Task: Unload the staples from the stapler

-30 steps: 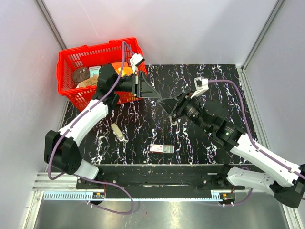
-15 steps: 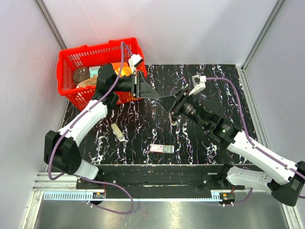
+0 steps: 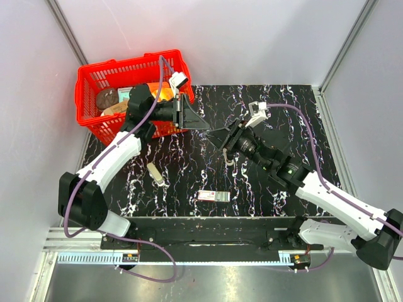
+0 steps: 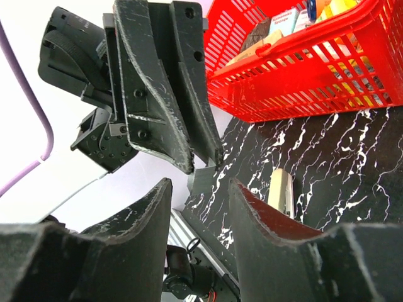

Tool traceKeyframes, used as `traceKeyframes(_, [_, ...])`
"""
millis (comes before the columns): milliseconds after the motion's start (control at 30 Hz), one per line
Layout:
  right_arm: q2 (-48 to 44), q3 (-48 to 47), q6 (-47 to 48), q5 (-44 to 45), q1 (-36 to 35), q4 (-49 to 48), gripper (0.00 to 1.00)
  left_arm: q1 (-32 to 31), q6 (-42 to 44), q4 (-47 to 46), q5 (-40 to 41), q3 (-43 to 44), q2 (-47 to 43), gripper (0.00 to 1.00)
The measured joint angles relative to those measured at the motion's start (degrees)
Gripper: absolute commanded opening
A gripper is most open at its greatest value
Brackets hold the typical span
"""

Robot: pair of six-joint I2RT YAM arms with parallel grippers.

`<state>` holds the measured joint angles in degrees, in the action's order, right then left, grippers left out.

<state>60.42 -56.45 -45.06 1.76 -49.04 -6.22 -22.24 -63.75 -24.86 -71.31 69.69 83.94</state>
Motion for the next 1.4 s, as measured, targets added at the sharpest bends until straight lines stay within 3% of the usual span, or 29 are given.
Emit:
traceKeyframes(433, [0.39,0.79,-0.37,-1.01,0.79,-1.88,0.42,0.00,0.74,1.29,-0.02,0.00,-0.17,0.17])
traceKeyframes(933, [1.66,0.79,-0.87,-3.41,1.75,-3.43,0.17,0.09,0.72,1.20,0.00,0.00,-0.24,0.19])
traceKeyframes(1067, [1.64,0.85,-0.96,-3.39,1.86,-3.41,0.13,0.11,0.76,1.22,0.07,0.00,-0.24,0.36])
traceKeyframes(1200, [1.44,0.87,-0.87,-3.39,1.88,-3.41,0.12,0.22,2.29,2.75,0.39,0.02,-0.31,0.73])
traceKeyframes(1400, [0.79,0.85,0.13,-3.43,1.97,0.61,0.11,1.03,12.26,17.66,2.36,3.13,-0.35,0.77])
